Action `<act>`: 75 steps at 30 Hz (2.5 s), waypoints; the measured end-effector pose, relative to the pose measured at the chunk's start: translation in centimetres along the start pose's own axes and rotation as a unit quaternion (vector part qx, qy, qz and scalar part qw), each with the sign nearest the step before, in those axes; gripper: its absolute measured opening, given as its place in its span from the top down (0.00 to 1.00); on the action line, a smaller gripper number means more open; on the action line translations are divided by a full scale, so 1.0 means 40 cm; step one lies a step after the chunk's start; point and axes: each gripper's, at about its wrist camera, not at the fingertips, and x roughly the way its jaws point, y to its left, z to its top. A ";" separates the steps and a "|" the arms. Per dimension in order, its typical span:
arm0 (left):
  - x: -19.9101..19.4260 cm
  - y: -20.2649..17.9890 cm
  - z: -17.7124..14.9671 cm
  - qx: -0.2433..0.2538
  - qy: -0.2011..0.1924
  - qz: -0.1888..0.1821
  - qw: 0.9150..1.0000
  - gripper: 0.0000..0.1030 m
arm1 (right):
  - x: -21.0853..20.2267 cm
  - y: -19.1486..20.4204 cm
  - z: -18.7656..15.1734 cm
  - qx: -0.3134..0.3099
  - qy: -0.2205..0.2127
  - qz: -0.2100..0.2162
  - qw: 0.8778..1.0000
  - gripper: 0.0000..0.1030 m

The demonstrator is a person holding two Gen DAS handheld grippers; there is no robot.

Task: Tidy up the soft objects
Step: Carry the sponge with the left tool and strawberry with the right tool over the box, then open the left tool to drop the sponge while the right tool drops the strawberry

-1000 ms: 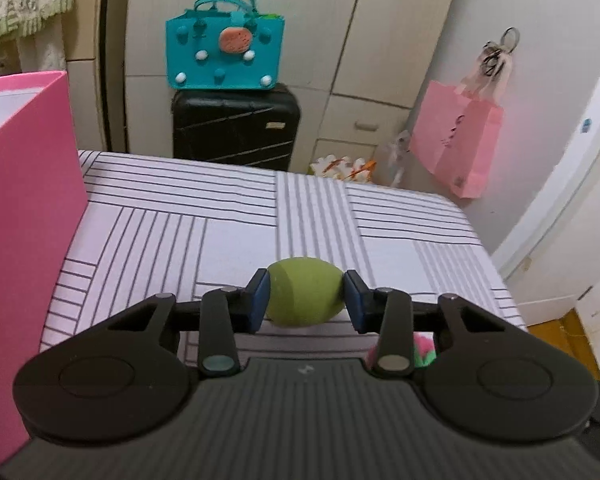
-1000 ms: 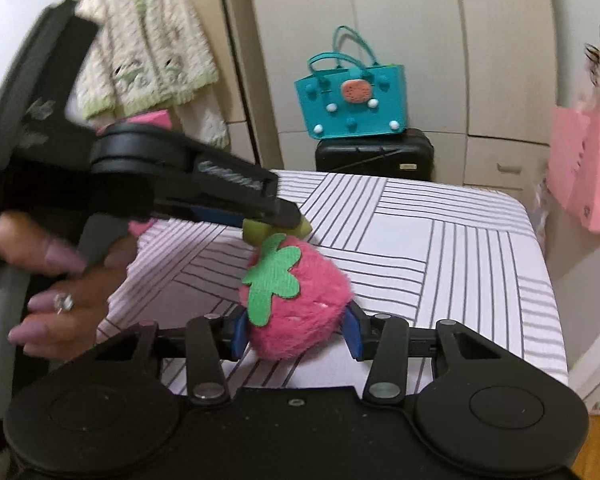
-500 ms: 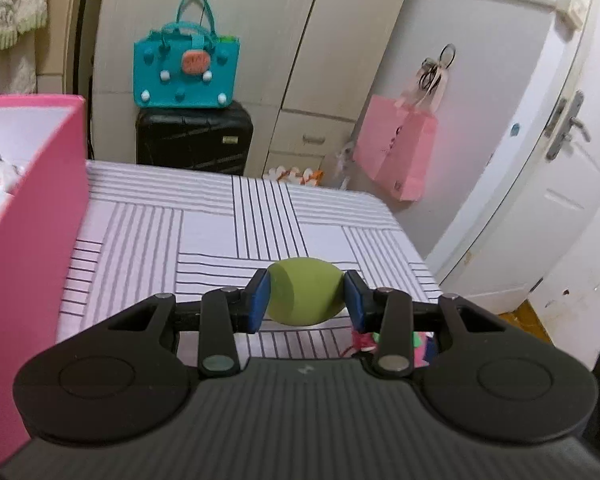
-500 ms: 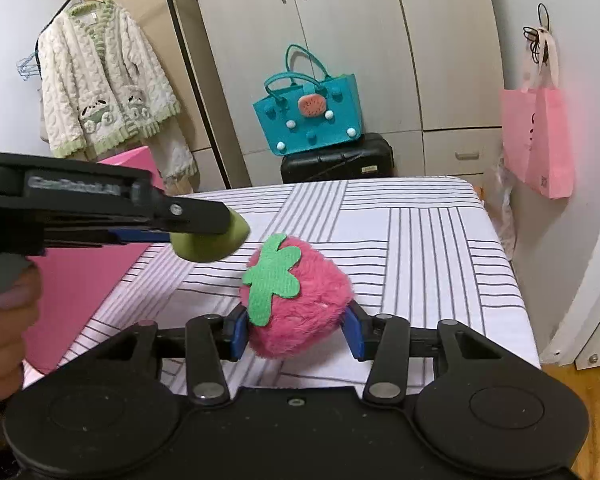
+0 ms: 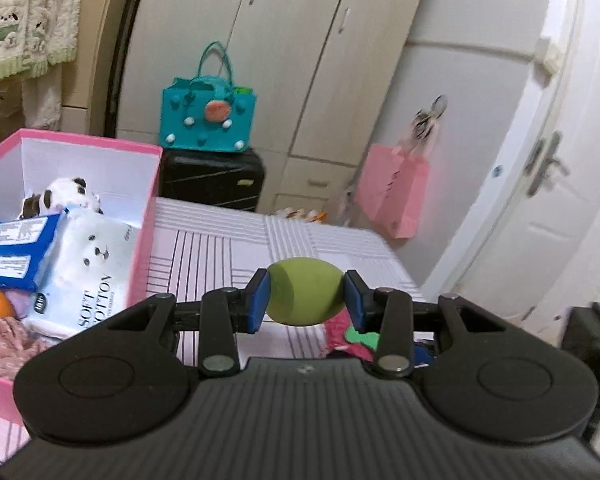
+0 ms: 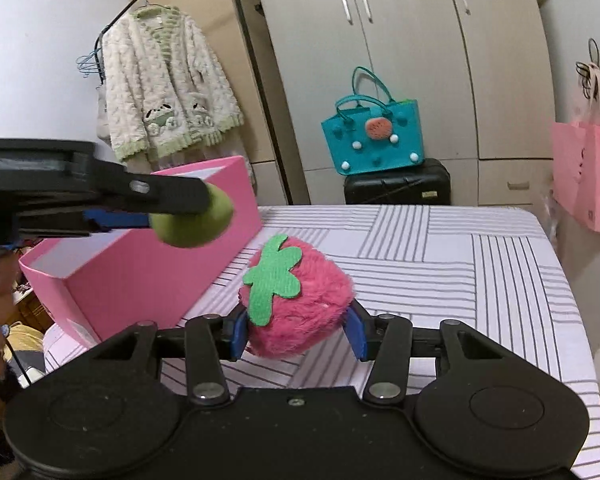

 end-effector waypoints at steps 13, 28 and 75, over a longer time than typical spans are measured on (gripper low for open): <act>-0.171 0.156 0.098 0.048 0.024 0.025 0.998 0.62 | 0.002 0.138 0.095 -0.105 0.005 0.074 0.992 0.47; -0.141 0.366 0.110 0.034 0.094 0.103 0.990 0.62 | 0.127 0.256 0.224 -0.119 0.071 0.178 0.974 0.47; -0.202 0.362 0.145 0.079 0.065 0.171 0.980 0.13 | 0.261 0.366 0.256 -0.131 0.164 0.196 0.958 0.32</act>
